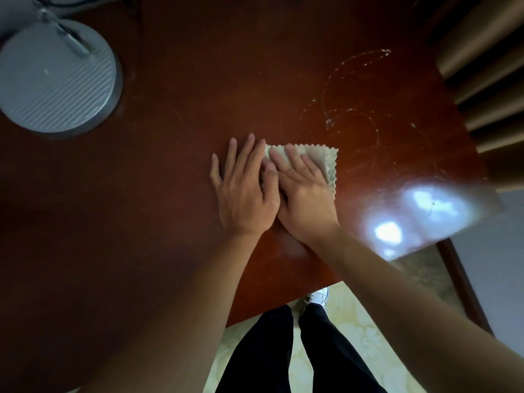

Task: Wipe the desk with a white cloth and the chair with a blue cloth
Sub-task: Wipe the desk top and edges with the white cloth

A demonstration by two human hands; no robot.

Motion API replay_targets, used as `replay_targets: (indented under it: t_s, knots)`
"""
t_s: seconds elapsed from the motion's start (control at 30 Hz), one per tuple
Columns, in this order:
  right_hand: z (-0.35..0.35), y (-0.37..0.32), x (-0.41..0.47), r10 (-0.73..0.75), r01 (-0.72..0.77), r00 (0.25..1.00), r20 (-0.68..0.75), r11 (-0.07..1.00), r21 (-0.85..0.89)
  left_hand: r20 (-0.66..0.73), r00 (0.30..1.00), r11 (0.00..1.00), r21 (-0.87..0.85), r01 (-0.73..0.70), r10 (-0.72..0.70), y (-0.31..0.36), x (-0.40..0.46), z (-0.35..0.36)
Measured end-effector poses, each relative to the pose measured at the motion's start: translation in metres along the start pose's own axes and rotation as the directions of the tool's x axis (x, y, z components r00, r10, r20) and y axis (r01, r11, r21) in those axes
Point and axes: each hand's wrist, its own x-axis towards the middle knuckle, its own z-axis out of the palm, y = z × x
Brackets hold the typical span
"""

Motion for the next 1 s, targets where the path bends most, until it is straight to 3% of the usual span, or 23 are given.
replay_targets:
  t_s: [0.1,0.33,0.47,0.57,0.77,0.93,1.0]
  knots:
    - [-0.007,0.017,0.001,-0.016,0.016,1.0,-0.02,0.999,-0.03,-0.001,1.0,1.0,-0.01,-0.004,0.004,-0.001,0.0,0.0]
    - [-0.02,0.048,0.037,0.296,-0.31,0.94,-0.167,0.949,-0.064,0.012,1.0,1.0,0.015,-0.006,0.006,0.0,0.0,-0.001]
    - [-0.006,0.017,0.005,0.086,-0.092,0.992,-0.093,0.994,-0.058,0.018,1.0,1.0,0.012,-0.004,0.004,0.001,0.0,-0.003]
    - [-0.017,0.038,-0.003,-0.029,0.026,0.999,-0.037,0.997,-0.073,0.028,1.0,1.0,0.029,-0.005,0.004,0.001,0.0,-0.002]
    - [-0.031,0.07,0.058,0.253,-0.265,0.959,-0.129,0.96,-0.087,0.031,1.0,0.999,0.051,0.002,-0.003,0.002,0.0,-0.002]
    - [-0.009,0.038,0.019,0.052,-0.06,0.994,-0.095,0.994,-0.089,0.013,1.0,0.999,0.039,0.001,-0.002,0.001,0.001,-0.001]
    - [-0.024,0.064,0.013,0.156,-0.164,0.98,-0.123,0.985,-0.059,0.023,1.0,0.999,0.044,-0.007,0.006,0.001,-0.001,0.0]
